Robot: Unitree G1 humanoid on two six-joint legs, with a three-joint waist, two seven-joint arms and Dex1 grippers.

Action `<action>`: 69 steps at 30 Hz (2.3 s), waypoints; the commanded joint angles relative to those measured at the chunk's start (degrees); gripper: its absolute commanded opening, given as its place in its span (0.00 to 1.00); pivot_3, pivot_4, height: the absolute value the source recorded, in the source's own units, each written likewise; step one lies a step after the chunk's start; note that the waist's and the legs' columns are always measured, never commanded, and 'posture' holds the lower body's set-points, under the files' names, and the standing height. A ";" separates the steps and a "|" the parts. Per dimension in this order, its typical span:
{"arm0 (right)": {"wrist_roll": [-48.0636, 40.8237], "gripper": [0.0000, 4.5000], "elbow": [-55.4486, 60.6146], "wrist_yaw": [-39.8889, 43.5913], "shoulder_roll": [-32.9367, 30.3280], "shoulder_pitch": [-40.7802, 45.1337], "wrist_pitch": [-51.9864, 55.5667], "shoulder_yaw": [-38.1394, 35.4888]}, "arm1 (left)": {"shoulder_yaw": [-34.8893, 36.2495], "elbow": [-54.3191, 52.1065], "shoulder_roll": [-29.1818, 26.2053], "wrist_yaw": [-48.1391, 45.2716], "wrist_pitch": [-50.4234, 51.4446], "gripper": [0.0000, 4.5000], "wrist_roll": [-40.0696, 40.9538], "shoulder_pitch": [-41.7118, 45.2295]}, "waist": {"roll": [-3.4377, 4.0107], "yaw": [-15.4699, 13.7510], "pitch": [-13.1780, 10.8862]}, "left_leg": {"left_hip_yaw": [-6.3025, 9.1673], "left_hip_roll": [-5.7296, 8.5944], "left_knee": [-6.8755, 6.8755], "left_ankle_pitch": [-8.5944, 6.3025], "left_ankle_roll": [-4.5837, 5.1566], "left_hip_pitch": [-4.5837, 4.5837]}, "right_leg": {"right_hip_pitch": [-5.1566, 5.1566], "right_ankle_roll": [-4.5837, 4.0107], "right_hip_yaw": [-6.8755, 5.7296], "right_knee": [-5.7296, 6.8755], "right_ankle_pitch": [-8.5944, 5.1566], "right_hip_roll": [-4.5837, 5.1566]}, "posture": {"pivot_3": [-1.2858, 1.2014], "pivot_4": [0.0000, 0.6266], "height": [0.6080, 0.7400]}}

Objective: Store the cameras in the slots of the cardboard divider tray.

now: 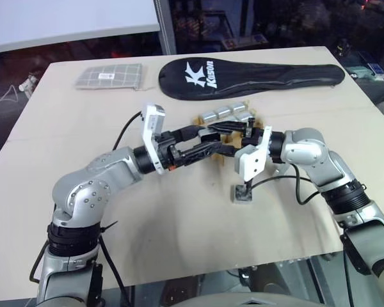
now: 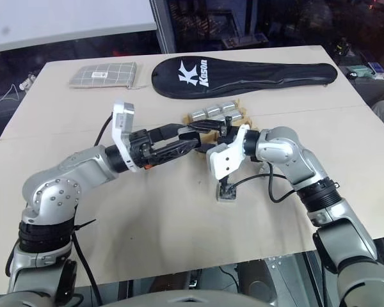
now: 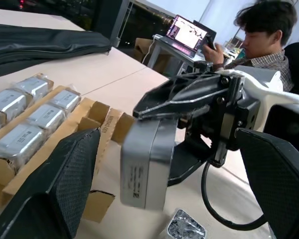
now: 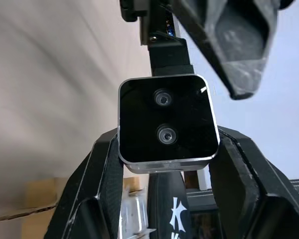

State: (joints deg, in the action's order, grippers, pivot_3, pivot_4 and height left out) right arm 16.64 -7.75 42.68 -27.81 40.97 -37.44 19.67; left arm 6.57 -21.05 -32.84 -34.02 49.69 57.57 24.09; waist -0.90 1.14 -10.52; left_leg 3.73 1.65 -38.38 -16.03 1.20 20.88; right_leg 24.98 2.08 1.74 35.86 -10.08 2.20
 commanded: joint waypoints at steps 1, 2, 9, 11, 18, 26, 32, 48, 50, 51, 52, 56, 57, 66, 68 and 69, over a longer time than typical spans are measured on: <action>-1.34 0.42 1.21 -0.72 0.03 0.33 -0.91 -0.40 | 2.25 -0.39 0.59 -0.20 -0.28 0.88 1.86 0.82 | 0.00 -0.01 0.00 | 0.00 0.00 0.00 0.00 0.00 -0.01 | 0.00 0.00 0.00 0.01 0.00 -0.01 | 0.52 0.24 1.00; -1.39 0.42 1.07 -0.72 0.03 0.32 -0.90 -0.41 | 2.19 -0.69 0.54 -0.37 -0.35 0.82 1.70 0.50 | 0.00 -0.01 0.00 | 0.00 -0.01 0.00 0.00 0.00 -0.02 | 0.00 0.00 0.00 0.02 0.00 -0.02 | 0.52 0.24 1.00; -1.47 0.42 0.43 -0.83 -0.31 0.55 -0.77 -0.72 | 1.49 -1.28 -1.10 -2.64 0.22 0.16 0.72 -1.11 | 0.00 -0.04 0.00 | 0.00 -0.01 0.00 0.01 -0.01 0.00 | 0.00 -0.01 0.01 0.01 0.00 -0.02 | 0.52 0.24 1.00; -1.49 0.42 0.30 -0.93 -0.40 0.67 -0.87 -0.60 | 1.12 -1.02 -2.08 -3.41 1.89 0.16 1.57 -1.03 | -0.01 -0.12 0.00 | -0.01 -0.01 0.00 0.00 -0.01 0.00 | 0.00 -0.01 0.02 0.01 0.00 -0.01 | 0.52 0.24 1.00; -1.15 0.42 0.01 -1.49 -0.72 1.08 -1.59 -0.12 | -0.60 0.58 -5.78 -7.69 4.74 0.16 1.11 -0.25 | -0.01 -0.12 0.00 | 0.00 -0.01 0.00 0.00 0.00 -0.01 | 0.00 0.00 0.01 0.02 0.00 -0.04 | 0.52 0.24 1.00; -0.89 0.42 -0.25 -1.15 -1.63 1.10 -2.02 0.13 | -2.24 2.42 -8.03 -11.62 7.61 0.16 2.35 0.45 | -0.01 -0.08 0.00 | 0.00 -0.01 0.01 0.00 0.00 -0.01 | 0.00 -0.01 0.01 0.01 0.00 -0.04 | 0.52 0.24 1.00; -4.89 0.97 1.54 0.86 -2.47 -0.11 2.59 -0.31 | -4.86 4.34 -6.30 -12.17 3.04 0.16 -3.61 1.92 | -0.03 -0.24 0.00 | -0.01 0.02 -0.01 0.00 0.01 0.00 | -0.01 0.00 0.02 0.01 0.00 -0.02 | 0.52 0.24 1.00; -58.86 0.97 33.62 7.86 -15.73 -43.47 55.17 -35.68 | -9.59 23.74 8.23 -16.43 -24.67 0.16 -24.96 10.90 | -0.10 -1.83 -0.01 | 0.04 0.06 -0.05 -0.16 0.32 0.11 | -0.08 0.01 -0.09 -0.09 -0.01 0.11 | 0.52 0.24 1.00; -59.44 0.97 34.31 9.99 -16.88 -51.73 56.68 -41.10 | -9.33 27.72 10.37 -18.81 -30.73 0.16 -26.82 12.47 | -0.10 -2.11 0.00 | -0.13 0.07 -0.09 -0.17 0.33 0.09 | -0.19 0.02 -0.18 -0.09 -0.02 0.06 | 0.52 0.24 1.00; -59.41 0.97 34.66 11.15 -17.31 -55.50 57.16 -43.15 | -9.33 29.38 11.00 -19.64 -32.95 0.16 -27.82 13.19 | -0.09 -2.11 0.00 | -0.13 0.07 -0.09 -0.17 0.33 0.08 | -0.20 0.03 -0.18 -0.09 -0.03 0.05 | 0.52 0.24 1.00; -60.11 0.97 34.77 13.82 -17.19 -59.43 56.67 -45.36 | -9.36 31.11 11.58 -20.23 -34.57 0.16 -28.73 14.00 | -0.10 -2.07 0.00 | -0.17 0.06 -0.09 -0.17 0.33 0.09 | -0.19 0.04 -0.17 -0.09 -0.03 0.04 | 0.52 0.24 1.00; -67.15 0.97 33.34 19.92 -10.65 -66.46 52.03 -53.30 | -9.09 37.70 12.97 -22.00 -39.90 0.16 -31.68 16.40 | -0.13 -1.63 -0.01 | -0.32 0.02 -0.14 -0.17 0.34 0.03 | -0.21 0.25 -0.08 -0.08 -0.15 -0.07 | 0.52 0.24 1.00; -69.38 0.97 33.08 21.57 -8.70 -67.17 50.89 -55.04 | -8.92 39.53 13.19 -22.64 -41.17 0.16 -32.26 16.83 | -0.13 -1.47 -0.01 | -0.33 -0.03 -0.15 -0.17 0.34 -0.04 | -0.23 0.27 -0.06 -0.08 -0.15 -0.13 | 0.52 0.24 1.00; -64.85 0.97 32.29 24.23 -7.35 -71.79 46.88 -57.99 | -9.43 49.73 14.84 -27.11 -50.03 0.16 -37.38 18.15 | -0.11 -0.86 0.00 | -0.33 -0.15 -0.18 -0.17 0.34 -0.15 | -0.35 0.31 -0.05 -0.04 -0.14 -0.20 | 0.52 0.24 1.00; -63.81 0.97 31.73 24.67 -7.71 -72.10 46.30 -57.90 | -9.30 51.21 15.50 -27.48 -51.49 0.16 -38.13 18.04 | -0.12 -0.92 0.00 | -0.32 -0.13 -0.18 -0.17 0.34 -0.13 | -0.35 0.31 -0.05 -0.05 -0.14 -0.18 | 0.52 0.24 1.00; -63.43 0.97 31.56 24.96 -7.91 -72.23 46.16 -57.85 | -9.17 52.00 15.79 -27.57 -52.39 0.16 -38.52 17.99 | -0.12 -0.93 0.00 | -0.32 -0.13 -0.18 -0.17 0.34 -0.14 | -0.35 0.32 -0.05 -0.05 -0.14 -0.18 | 0.52 0.24 1.00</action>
State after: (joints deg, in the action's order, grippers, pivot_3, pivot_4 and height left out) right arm -47.27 23.63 66.78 -35.09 -30.80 10.08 -36.08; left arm -3.10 30.55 -17.40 -61.10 0.00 19.51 40.68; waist -1.02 0.21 -10.52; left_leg 3.41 1.52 -38.56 -16.21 1.53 20.75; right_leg 24.63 2.39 1.68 35.81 -10.22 2.02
